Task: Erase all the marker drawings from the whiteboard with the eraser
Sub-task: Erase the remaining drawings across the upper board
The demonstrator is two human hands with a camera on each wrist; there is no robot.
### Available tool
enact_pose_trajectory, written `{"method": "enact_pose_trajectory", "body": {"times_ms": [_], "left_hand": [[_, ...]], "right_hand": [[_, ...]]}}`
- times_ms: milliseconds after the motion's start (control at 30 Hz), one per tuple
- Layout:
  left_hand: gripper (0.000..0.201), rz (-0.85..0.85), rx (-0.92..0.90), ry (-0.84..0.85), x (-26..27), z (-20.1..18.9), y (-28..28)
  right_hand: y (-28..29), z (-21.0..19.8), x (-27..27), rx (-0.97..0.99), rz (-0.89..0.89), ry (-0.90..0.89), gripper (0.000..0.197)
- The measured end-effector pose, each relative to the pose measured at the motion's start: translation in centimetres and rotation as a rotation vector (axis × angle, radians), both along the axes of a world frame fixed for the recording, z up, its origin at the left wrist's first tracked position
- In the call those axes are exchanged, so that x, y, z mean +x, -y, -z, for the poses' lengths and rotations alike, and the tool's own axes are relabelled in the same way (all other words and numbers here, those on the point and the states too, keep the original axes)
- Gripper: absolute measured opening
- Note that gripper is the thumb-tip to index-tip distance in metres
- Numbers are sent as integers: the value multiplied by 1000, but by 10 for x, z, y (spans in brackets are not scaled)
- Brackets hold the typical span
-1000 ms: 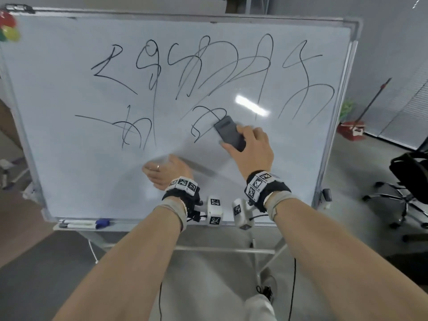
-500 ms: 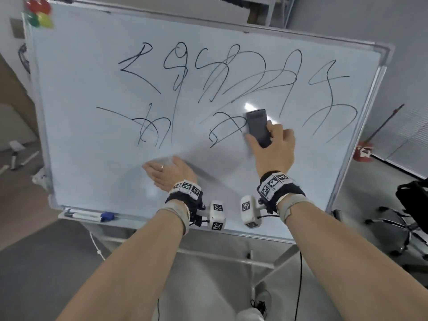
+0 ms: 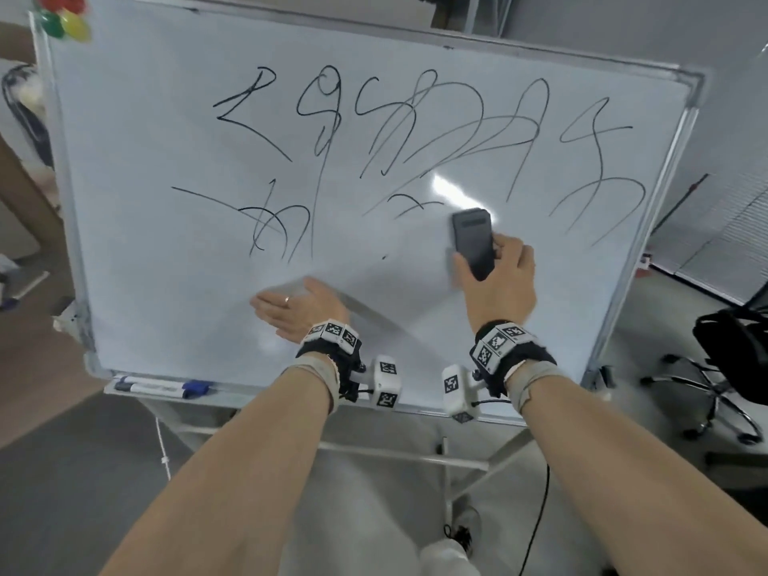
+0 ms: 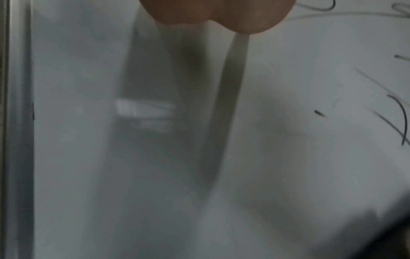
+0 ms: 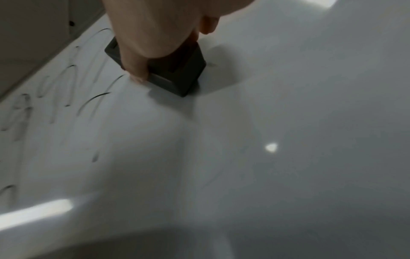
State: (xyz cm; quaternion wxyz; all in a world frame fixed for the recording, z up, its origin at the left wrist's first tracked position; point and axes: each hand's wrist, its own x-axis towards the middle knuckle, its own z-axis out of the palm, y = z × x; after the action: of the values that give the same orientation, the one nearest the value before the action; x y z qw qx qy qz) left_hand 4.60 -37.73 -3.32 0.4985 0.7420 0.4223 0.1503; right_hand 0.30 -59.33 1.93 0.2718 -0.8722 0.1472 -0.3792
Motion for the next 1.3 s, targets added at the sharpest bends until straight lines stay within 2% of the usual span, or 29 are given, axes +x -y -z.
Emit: {"method": "enact_pose_trajectory", "body": {"times_ms": [133,233,400,533,633,733,833,967,1033,1200,1300], "left_hand": [[79,-33,52,42,0,6,9],[78,-52,73,51,-1,6,7],[69,-106,17,85,2,-2,-10],[57,-121,-48,81,4,-7,-56],[53,-136,-62,74,5,-4,-92],[58,-186,-74,66,9,0,-110],[61,-199,-89,88,11,4,-106],[64,-132,-20,146,18,-4,-63],[69,-134,-8,145,22,-7,-42],[67,-154,19,151,26,-3,-49],[60,-174,16,142,25,-3,-71]], "right_hand": [[48,19,-25,103,208,-7,62],[50,20,-26,136,231,5,62],[-9,-2,9,10,17,51,58],[-77,-20,39,-85,-165,39,52],[-122,-12,42,-222,-356,1,53],[-133,0,42,-414,-477,6,54],[-116,-5,44,-419,-396,44,53],[-68,-18,54,-252,-56,158,56],[-49,-23,56,-244,41,176,58],[-66,-30,67,-210,8,192,56],[-102,-26,72,-358,-217,170,53]]}}
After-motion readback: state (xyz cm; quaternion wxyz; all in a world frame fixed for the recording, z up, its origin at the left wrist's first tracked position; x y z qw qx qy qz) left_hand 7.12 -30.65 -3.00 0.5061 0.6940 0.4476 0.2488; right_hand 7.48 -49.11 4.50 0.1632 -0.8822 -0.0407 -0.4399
